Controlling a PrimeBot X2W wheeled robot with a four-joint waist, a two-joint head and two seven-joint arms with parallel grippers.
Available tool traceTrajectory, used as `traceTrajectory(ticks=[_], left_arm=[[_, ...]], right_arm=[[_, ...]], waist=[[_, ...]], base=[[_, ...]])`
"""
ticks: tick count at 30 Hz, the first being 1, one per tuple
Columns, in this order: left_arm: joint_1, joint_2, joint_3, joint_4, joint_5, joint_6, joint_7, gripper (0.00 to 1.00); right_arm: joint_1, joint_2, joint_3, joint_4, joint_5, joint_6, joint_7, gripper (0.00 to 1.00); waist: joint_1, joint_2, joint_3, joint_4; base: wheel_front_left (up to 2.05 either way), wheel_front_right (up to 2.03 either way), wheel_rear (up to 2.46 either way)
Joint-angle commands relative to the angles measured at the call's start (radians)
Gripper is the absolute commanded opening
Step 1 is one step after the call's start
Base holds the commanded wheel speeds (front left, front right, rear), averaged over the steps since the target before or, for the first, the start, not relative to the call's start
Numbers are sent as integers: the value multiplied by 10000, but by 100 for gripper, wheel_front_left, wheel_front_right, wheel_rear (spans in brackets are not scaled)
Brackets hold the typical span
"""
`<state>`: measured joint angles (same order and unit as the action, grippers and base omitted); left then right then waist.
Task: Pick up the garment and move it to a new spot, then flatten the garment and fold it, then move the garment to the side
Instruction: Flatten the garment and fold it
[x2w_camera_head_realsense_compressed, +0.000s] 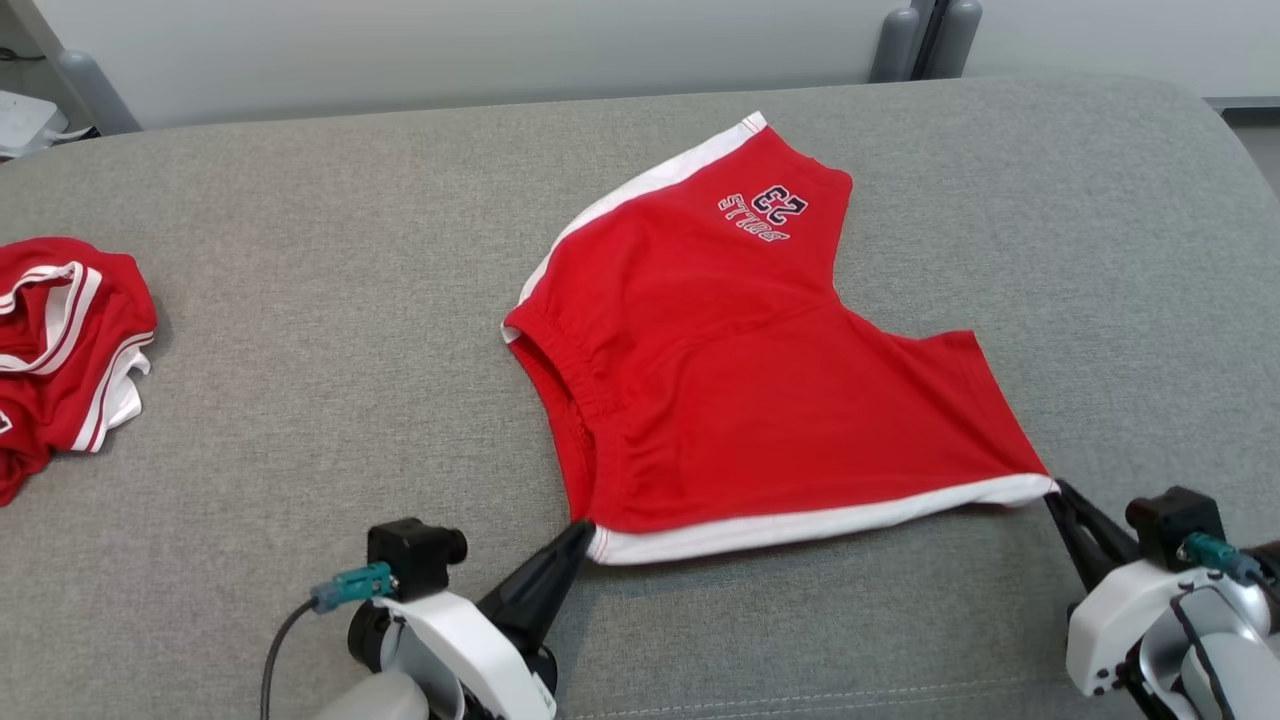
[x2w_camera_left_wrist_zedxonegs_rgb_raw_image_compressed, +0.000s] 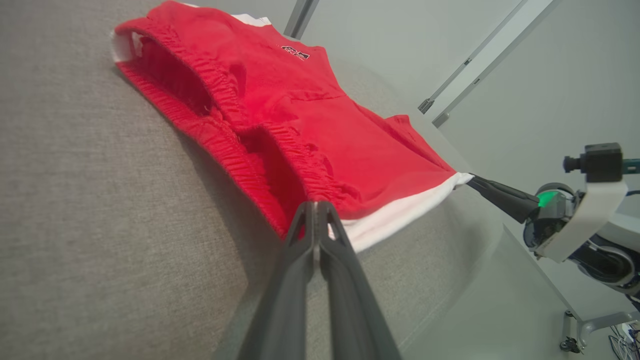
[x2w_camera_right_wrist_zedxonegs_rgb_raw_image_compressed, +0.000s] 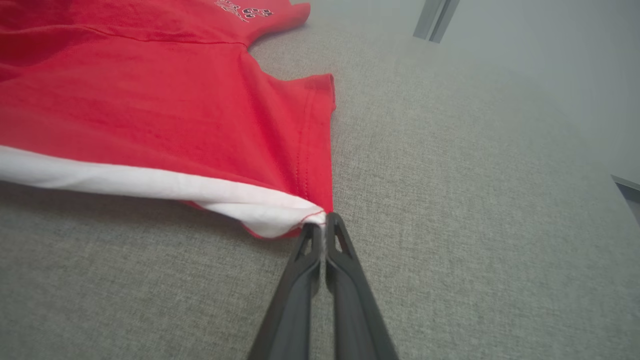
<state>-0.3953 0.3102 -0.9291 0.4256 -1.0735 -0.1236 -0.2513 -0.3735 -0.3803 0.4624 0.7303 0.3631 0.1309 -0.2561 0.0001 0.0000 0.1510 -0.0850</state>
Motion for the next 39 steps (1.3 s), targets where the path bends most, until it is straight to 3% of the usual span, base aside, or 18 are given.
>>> traceTrajectory(ticks=[1,4,10,11,12,13,14,15,16,25,32,39], left_arm=[[-114,215,206,-79,-20,-70,-104,0],[-130,222,-249,376,-129,-71,-104,0],[-293,-39,-222,1436,124,-71,-104,0],[-280,-115,-167,1598,126,-71,-104,0],[-285,-175,-114,1710,176,-71,-104,13],[-240,-250,8,1827,146,-71,-104,37],[-186,-313,98,1945,118,-71,-104,60],[-163,-345,205,2069,181,-71,-104,94],[-99,-403,350,2162,200,-71,-104,100],[782,-806,2267,2286,1344,103,-105,100],[2166,-1359,5400,13,3712,1116,-105,100],[3342,-2177,7421,-2360,6564,1578,-105,100]], right_arm=[[235,-168,59,-176,75,-2,-56,0],[479,-32,51,-183,79,-2,-57,0],[739,186,59,-152,45,-2,-57,0],[752,220,42,-148,49,-2,-57,16],[760,252,-2,-144,62,-2,-57,60],[774,288,-82,-125,82,-2,-57,100],[770,313,-195,-127,51,-2,-57,100],[758,340,-332,-130,-47,-2,-57,100],[776,393,-445,-150,-119,-2,-57,100],[1149,713,-1724,-805,-517,-2,-57,100],[1659,1384,-2606,-2393,-804,-2,-57,100],[2017,1687,-2006,-3359,-639,-2,-57,100]], waist=[[-1,0,-12,-21],[-1,0,-38,-71],[-1,0,-60,-111],[-1,0,-79,-119],[-1,0,-103,-126],[-1,0,-144,-133],[-1,0,-192,-149],[-1,0,-253,-166],[-1,0,-316,-178],[-1,0,-992,-139],[-1,0,-1551,3],[-1,0,-2011,55]], base=[[0,0,0],[0,0,0],[0,0,0],[0,0,0],[0,0,0],[0,0,0],[0,0,0],[0,0,0],[0,0,0],[0,0,0],[0,0,0],[0,0,0]])
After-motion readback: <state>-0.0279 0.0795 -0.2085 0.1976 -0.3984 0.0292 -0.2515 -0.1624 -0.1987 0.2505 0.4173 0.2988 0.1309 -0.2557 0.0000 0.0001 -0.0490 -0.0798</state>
